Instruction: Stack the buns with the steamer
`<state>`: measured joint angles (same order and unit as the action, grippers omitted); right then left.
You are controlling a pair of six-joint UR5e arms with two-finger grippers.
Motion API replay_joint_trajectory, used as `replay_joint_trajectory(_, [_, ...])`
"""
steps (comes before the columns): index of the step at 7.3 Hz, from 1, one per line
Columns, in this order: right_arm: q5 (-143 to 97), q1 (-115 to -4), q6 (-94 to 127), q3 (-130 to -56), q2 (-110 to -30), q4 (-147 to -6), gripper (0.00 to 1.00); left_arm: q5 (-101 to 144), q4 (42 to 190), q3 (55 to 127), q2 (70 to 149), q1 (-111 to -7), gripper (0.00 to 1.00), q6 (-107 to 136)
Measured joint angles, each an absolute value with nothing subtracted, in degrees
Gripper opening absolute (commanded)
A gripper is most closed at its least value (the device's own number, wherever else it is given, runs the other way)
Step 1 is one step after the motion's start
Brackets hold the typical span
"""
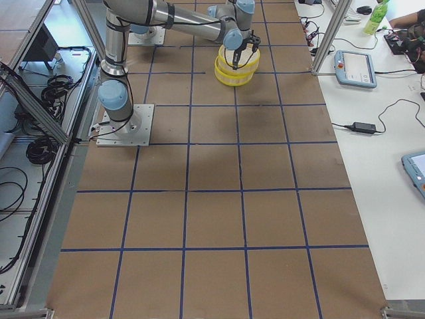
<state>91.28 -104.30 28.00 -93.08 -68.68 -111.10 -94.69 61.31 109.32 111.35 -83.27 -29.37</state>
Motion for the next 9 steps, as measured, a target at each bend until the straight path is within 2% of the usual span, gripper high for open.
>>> replay_joint_trajectory(4, [90.96, -104.32, 28.3, -93.6, -69.03, -110.39, 0.12, -94.55, 62.41, 107.22, 108.93, -82.85, 0.02, -24.74])
replay_joint_trajectory(5, [90.8, -104.33, 28.32, -94.21, -69.06, -110.56, 0.14, -93.16, 64.34, 105.4, 107.76, -83.01, 0.15, -15.88])
replay_joint_trajectory(6, [90.78, -104.33, 28.17, -94.72, -69.08, -110.84, 0.17, -89.19, 66.91, 103.03, 107.02, -83.34, 0.11, -5.35])
replay_joint_trajectory(7, [90.79, -104.35, 28.21, -94.93, -69.11, -110.89, 0.45, -83.43, 69.08, 101.12, 106.67, -83.71, 0.11, 5.93])
replay_joint_trajectory(8, [90.77, -104.38, 28.45, -95.03, -69.16, -110.8, 0.99, -76.62, 69.9, 100.07, 106.59, -84.52, 0.11, 17.84])
replay_joint_trajectory(9, [90.84, -104.4, 28.43, -95.06, -69.21, -110.74, 0.99, -68.28, 69.58, 98.98, 106.69, -86.04, 0.17, 31.74])
